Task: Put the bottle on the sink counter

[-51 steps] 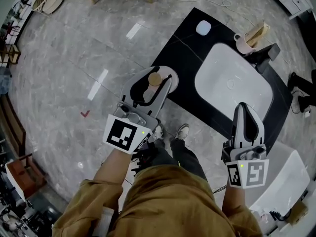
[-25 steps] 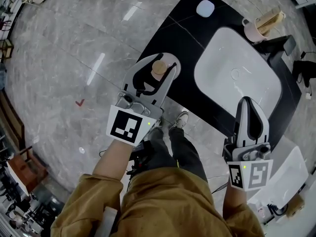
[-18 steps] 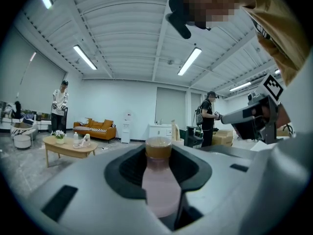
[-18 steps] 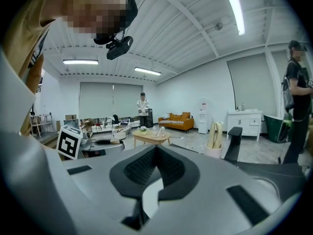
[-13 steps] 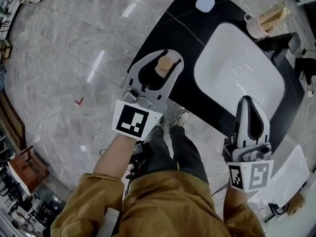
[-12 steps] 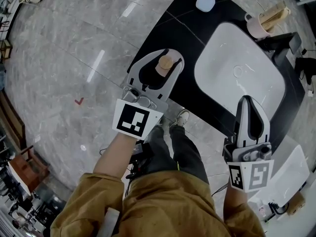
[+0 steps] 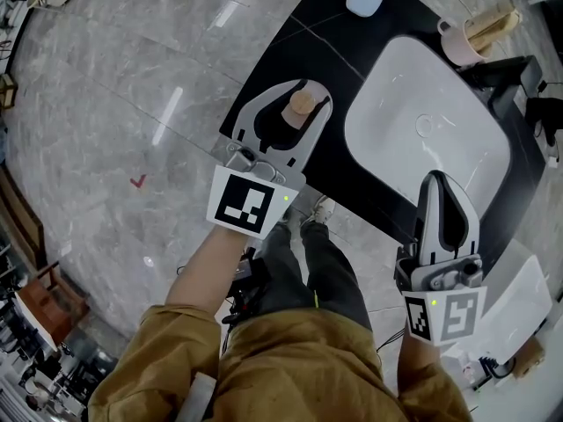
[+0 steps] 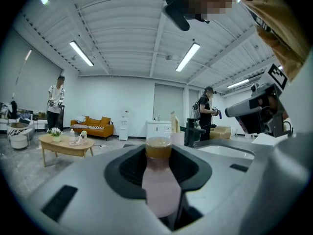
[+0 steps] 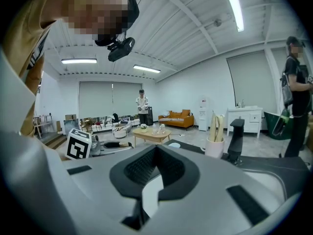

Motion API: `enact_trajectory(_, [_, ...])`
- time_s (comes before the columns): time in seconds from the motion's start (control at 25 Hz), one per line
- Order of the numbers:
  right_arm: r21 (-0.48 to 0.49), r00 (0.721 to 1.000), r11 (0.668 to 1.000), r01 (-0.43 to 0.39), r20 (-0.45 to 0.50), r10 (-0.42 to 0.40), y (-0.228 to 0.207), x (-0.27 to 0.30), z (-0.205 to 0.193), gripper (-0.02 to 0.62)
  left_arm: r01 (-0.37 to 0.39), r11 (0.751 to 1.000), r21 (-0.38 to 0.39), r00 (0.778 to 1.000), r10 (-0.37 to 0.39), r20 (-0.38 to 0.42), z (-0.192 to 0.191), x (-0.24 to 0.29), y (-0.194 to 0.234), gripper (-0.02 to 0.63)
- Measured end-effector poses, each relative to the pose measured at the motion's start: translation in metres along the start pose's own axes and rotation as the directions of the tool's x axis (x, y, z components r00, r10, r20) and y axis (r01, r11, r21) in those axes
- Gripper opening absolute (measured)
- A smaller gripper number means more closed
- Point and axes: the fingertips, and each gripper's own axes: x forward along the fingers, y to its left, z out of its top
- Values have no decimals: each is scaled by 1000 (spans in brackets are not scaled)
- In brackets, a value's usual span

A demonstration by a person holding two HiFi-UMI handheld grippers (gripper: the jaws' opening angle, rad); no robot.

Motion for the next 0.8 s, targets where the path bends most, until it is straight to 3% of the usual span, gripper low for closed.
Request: enact_trajectory(0.8, [13,1000,1000,9,-22,-9,-5,8,-12,3,39,998,49,999,-37,-31,-19,19,-1,132])
